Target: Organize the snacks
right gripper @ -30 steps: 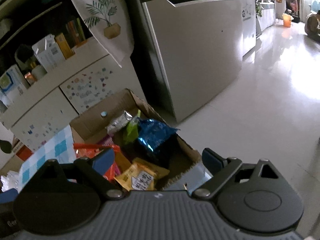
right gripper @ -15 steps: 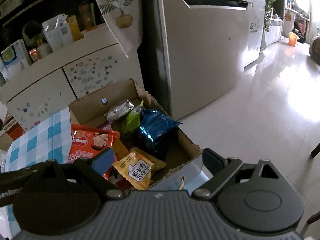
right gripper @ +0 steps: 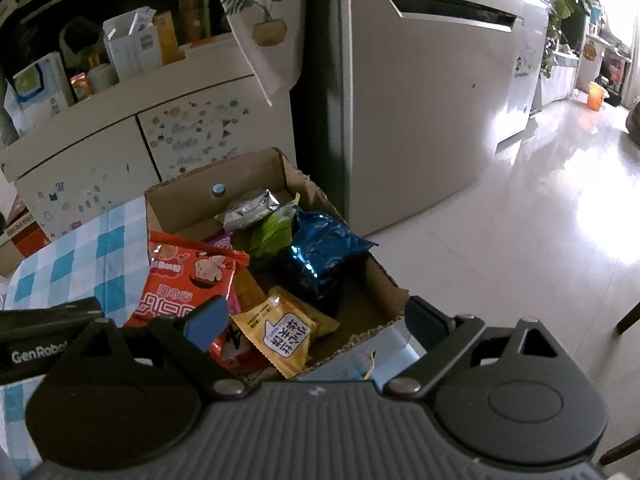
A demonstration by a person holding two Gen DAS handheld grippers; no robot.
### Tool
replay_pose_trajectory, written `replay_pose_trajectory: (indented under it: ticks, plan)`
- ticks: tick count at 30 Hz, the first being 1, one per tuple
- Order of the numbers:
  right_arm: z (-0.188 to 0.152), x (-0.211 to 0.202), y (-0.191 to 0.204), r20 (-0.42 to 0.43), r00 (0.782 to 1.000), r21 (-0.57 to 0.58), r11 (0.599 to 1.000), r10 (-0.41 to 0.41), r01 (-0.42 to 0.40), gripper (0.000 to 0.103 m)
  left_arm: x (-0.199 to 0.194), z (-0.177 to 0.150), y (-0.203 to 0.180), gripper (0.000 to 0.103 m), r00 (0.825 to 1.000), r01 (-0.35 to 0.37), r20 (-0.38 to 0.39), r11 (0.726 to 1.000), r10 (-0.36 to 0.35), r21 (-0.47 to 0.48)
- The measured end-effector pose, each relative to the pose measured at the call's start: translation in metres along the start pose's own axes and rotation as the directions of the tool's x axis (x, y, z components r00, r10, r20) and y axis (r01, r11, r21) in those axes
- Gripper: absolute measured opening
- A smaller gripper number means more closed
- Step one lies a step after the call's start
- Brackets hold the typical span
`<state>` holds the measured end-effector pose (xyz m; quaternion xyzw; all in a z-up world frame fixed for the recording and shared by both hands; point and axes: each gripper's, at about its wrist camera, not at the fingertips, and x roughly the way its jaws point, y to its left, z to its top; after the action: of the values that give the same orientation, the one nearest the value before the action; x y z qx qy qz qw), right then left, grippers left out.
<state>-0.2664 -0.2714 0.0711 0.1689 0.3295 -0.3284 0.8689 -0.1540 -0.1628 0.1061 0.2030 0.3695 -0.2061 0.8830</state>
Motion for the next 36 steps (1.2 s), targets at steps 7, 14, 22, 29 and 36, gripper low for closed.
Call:
replay_pose_trajectory:
  ticks: [7,14,22,29,36]
  plan:
    - [0.0003,-0.0002,0.0016,0.0,1.0,-0.007,1.0,-0.001,0.001,0.095,0.0012,0.0004,-0.0002,0.103,1.0,-0.011,0.0,1.0,0.011,0.01]
    - [0.0003,-0.0001,0.0035,0.001,1.0,-0.016,1.0,-0.005,0.005,0.095,0.0025,0.0004,0.0001,0.103,1.0,-0.013,-0.006,1.0,0.013,0.015]
    - [-0.0006,-0.0008,0.0039,0.006,1.0,-0.018,1.0,-0.002,0.002,0.095,0.0031,0.0009,0.0011,0.103,1.0,-0.011,-0.008,1.0,0.011,0.015]
    - [-0.0002,-0.0014,0.0047,0.009,1.0,-0.021,1.0,0.005,-0.005,0.095,0.0008,-0.0001,0.0006,0.103,1.0,-0.018,0.006,1.0,0.018,0.02]
    - [-0.0006,-0.0023,0.0064,0.015,1.0,-0.027,1.0,0.006,-0.006,0.095,-0.0021,-0.0007,0.0007,0.103,0.999,-0.038,0.016,0.999,0.037,0.034]
